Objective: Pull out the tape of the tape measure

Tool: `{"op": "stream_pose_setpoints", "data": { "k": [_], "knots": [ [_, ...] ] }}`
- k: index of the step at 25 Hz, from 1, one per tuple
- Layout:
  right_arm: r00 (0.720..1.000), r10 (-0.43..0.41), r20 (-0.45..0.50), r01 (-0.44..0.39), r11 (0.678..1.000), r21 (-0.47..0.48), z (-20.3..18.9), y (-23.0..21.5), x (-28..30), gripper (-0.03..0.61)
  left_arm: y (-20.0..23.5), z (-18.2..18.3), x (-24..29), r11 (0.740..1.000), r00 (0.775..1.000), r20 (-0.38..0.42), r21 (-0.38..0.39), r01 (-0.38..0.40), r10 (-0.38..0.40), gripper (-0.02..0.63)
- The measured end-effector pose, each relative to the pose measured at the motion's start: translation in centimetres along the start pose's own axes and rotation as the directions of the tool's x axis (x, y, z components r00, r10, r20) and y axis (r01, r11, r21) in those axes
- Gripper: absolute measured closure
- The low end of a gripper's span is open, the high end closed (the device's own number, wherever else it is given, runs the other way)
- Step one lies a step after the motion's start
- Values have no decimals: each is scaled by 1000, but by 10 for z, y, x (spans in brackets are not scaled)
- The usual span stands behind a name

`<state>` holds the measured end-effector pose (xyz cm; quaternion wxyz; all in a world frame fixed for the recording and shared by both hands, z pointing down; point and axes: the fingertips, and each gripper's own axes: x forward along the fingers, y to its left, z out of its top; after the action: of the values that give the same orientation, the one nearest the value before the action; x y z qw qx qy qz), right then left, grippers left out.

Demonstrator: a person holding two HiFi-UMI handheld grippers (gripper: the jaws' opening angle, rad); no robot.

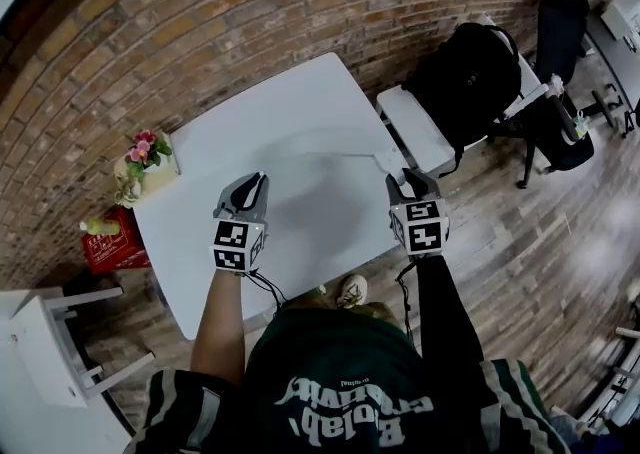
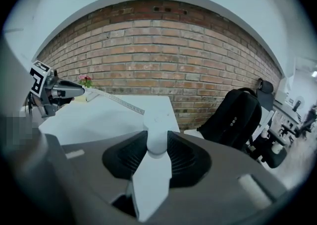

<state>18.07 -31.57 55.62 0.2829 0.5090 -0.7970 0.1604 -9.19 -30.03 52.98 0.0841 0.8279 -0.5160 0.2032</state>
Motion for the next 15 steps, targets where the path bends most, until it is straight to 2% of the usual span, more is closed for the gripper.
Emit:
{"op": "stream_pose_setpoints", "data": {
  "k": [5,10,15],
  "knots": [
    [993,13,-116,-10,1000,28,-40,22,40,436,8,-55,17,1000,997,-71,-7,12,-12,574],
    [973,19,-229,-5,998,64,-86,36,63,436,8,-99,30,999,991,-126,-37,36,-40,574],
    [965,17,-263,3,997,75,-107,42,71,436,1,-144,38,997,976,-208,-57,48,-59,567]
  ]
}}
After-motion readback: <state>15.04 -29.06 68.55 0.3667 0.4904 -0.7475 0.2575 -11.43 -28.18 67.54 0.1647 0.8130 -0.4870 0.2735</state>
